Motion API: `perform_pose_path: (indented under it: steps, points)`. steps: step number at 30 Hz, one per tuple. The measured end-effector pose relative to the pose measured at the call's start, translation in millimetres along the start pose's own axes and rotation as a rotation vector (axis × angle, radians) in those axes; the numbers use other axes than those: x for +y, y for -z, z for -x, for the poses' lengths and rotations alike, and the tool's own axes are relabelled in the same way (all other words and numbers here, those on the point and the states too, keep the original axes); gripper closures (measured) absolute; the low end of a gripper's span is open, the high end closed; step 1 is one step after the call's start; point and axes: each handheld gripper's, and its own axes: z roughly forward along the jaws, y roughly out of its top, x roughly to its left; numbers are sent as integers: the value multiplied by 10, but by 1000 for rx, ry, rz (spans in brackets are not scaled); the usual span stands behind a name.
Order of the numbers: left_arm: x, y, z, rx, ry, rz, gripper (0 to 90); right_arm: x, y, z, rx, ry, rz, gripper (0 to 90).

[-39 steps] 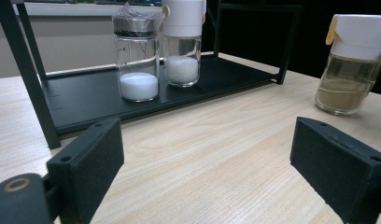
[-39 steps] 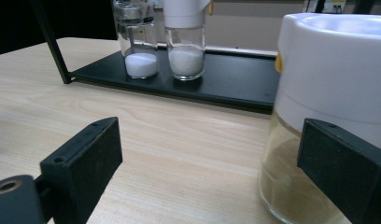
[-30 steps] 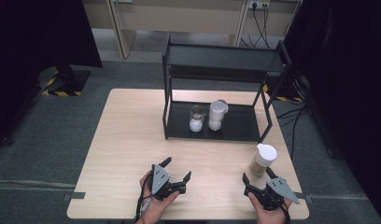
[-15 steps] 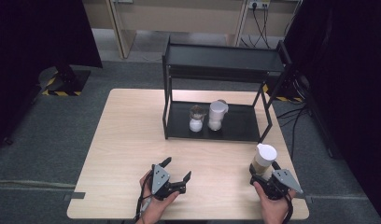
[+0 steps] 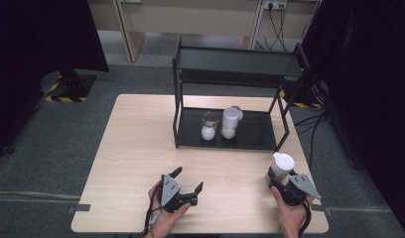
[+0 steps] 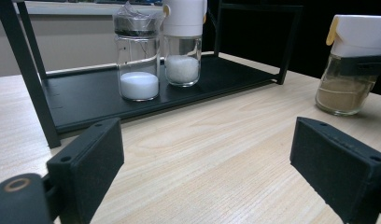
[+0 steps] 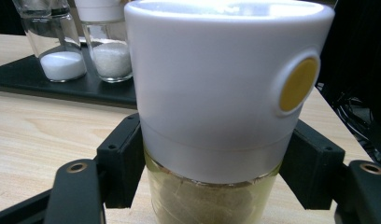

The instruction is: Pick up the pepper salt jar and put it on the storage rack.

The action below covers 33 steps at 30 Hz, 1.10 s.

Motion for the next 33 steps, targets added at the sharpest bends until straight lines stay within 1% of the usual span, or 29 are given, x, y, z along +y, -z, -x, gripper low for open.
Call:
perform_pose_path:
  steps: [7,10,13,15,19,22,27,33]
  points:
    - [0,0,-1,0,2,1,92,-2,-1,-3,0,1,6,307]
    - [1,-2,-1,0,2,0,92,-4,6,-25,8,3,16,307]
    - [1,-1,-1,0,2,-1,92,33,18,-67,24,11,36,308]
    - [0,0,-2,0,3,0,92,89,23,-117,38,15,55,307]
    - [0,0,-2,0,3,1,92,139,14,-164,51,22,67,308]
    - [0,1,-3,0,5,2,92,182,-29,-215,61,24,74,308]
    - [0,0,-4,0,7,1,92,222,-76,-246,66,20,79,308]
    - [0,0,-6,-1,8,0,92,321,-152,-289,73,25,91,308]
